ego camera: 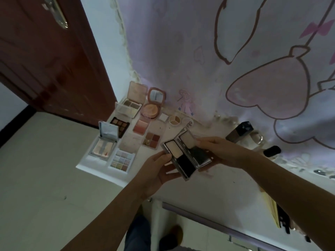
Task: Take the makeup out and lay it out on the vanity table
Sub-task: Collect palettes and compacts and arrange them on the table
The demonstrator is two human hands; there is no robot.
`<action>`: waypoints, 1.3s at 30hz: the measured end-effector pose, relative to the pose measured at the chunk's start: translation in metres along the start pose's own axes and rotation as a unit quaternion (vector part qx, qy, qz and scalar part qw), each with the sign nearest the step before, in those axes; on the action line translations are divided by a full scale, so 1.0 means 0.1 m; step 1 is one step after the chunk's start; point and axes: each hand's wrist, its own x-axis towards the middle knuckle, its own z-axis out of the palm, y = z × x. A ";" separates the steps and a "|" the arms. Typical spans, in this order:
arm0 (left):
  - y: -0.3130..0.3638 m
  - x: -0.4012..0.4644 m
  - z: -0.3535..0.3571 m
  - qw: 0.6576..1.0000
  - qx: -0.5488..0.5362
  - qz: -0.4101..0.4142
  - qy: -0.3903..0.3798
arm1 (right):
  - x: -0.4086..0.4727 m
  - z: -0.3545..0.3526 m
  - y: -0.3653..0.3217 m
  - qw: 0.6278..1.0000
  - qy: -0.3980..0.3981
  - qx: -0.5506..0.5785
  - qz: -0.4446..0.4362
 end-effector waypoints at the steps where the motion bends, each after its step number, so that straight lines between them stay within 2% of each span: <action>1: -0.03 -0.02 -0.06 1.000 -0.016 -0.001 0.023 | 0.08 0.01 0.01 1.000 0.008 -0.001 0.008; 5: -0.20 -0.15 -0.37 0.992 -0.081 -0.014 0.101 | 0.41 0.16 0.02 0.998 0.035 -0.042 0.018; 8: -0.29 -0.22 -0.58 0.980 -0.123 -0.052 0.146 | 0.62 0.37 -0.03 0.991 0.027 -0.133 0.014; 11: -0.31 -0.18 -0.68 0.970 -0.131 -0.089 0.186 | 0.83 0.50 -0.08 0.972 0.012 -0.234 -0.003; 14: -0.23 -0.07 -0.64 0.964 -0.113 -0.141 0.196 | 0.98 0.46 -0.10 0.951 0.031 -0.308 -0.007; 17: -0.16 0.04 -0.61 0.946 -0.128 -0.184 0.235 | 1.09 0.43 -0.07 0.943 0.048 -0.328 0.006; 21: -0.11 0.05 -0.69 0.932 -0.147 -0.187 0.274 | 1.23 0.58 0.02 0.939 0.057 -0.340 0.007; 24: -0.06 -0.01 -0.77 0.927 -0.156 -0.192 0.281 | 1.28 0.66 0.04 0.942 0.047 -0.332 -0.011; 27: -0.03 -0.05 -0.81 0.925 -0.158 -0.199 0.284 | 1.31 0.70 -0.01 0.925 0.046 -0.375 -0.023; 33: 0.02 -0.08 -0.77 0.928 -0.137 -0.206 0.280 | 1.23 0.67 0.01 0.916 0.050 -0.397 -0.023; 36: -0.09 -0.13 -0.66 0.939 -0.068 -0.222 0.255 | 1.04 0.43 0.08 0.920 0.115 -0.375 -0.012; 39: -0.21 -0.07 -0.30 0.959 0.018 -0.218 0.183 | 0.73 0.11 0.32 0.919 0.223 -0.325 0.021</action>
